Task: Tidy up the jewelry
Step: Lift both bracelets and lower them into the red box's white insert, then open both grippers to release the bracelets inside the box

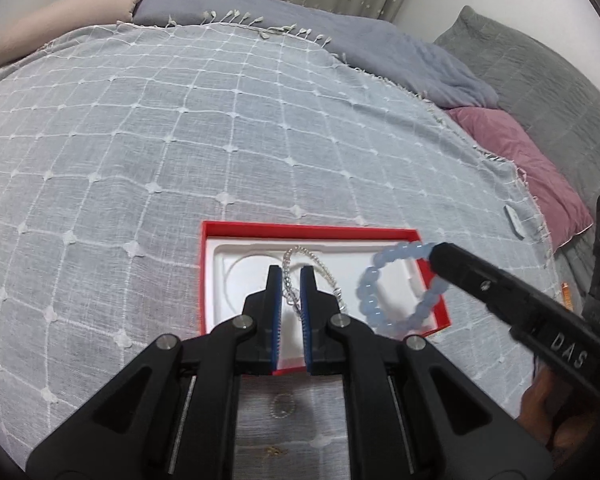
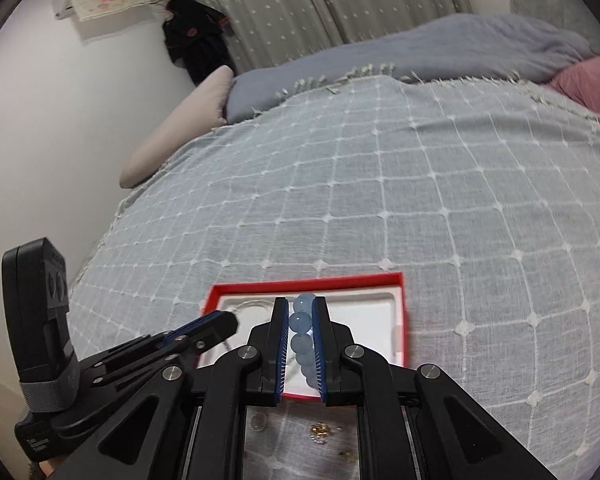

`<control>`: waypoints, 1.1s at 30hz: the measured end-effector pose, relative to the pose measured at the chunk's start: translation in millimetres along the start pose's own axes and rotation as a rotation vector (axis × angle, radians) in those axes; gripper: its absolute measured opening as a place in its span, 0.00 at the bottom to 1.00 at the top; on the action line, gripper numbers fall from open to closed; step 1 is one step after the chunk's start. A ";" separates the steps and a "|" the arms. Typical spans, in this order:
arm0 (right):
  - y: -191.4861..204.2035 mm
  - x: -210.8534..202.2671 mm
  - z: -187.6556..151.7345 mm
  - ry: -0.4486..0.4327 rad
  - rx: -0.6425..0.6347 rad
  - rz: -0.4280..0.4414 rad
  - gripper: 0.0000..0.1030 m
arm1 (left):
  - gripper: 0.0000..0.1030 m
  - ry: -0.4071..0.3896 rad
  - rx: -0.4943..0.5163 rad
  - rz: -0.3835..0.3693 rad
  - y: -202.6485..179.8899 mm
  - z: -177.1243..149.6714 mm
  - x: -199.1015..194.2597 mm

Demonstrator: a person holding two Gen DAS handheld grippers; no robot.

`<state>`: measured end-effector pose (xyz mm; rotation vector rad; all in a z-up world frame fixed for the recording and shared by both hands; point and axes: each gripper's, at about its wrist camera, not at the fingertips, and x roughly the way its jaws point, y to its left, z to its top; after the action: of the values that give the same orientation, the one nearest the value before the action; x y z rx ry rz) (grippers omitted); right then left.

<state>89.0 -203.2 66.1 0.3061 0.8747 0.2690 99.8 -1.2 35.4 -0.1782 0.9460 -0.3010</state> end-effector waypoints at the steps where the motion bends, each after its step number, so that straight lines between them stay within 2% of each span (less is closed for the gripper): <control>1: -3.7 -0.1 -0.6 0.001 0.005 -0.008 0.11 | 0.10 0.001 0.010 0.017 -0.9 -0.8 0.7; 7: -13.0 7.1 -3.5 0.024 -0.004 -0.053 0.11 | 0.10 0.010 0.040 0.090 -0.5 -4.5 6.2; 12: -15.8 14.3 -5.2 0.044 -0.005 -0.063 0.12 | 0.10 0.005 0.062 0.095 -2.8 -5.5 4.1; 15: -17.0 10.4 -4.1 0.033 -0.023 -0.086 0.16 | 0.22 0.006 0.085 0.099 -7.7 -7.0 2.3; 17: -16.1 6.7 -4.1 0.036 -0.032 -0.095 0.17 | 0.37 0.006 0.090 0.105 -10.0 -8.1 0.6; 18: -16.1 4.9 -4.6 0.036 -0.039 -0.108 0.18 | 0.41 0.001 0.092 0.104 -11.3 -8.7 -1.6; 21: -15.6 -0.4 -6.0 0.035 -0.058 -0.135 0.31 | 0.54 -0.013 0.107 0.093 -15.5 -10.6 -8.5; 22: -15.3 -3.2 -7.0 0.035 -0.063 -0.139 0.46 | 0.57 -0.016 0.116 0.090 -17.4 -11.8 -10.8; 23: -15.2 -5.7 -8.1 0.030 -0.066 -0.139 0.66 | 0.60 -0.018 0.122 0.088 -18.4 -12.7 -12.1; 24: -14.3 -11.8 -10.1 0.008 -0.072 -0.140 0.70 | 0.61 -0.019 0.131 0.087 -19.9 -14.0 -13.6; 29: -9.3 -31.8 -16.6 -0.026 -0.123 -0.150 0.72 | 0.76 -0.013 0.160 0.087 -23.1 -22.1 -19.4; 33: -10.7 -44.6 -25.0 -0.065 -0.167 -0.197 0.74 | 0.80 -0.001 0.179 0.112 -21.9 -29.3 -21.6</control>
<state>43.2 -225.1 78.6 0.0715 0.8058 0.1467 60.2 -15.3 41.3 0.0390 0.9197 -0.2805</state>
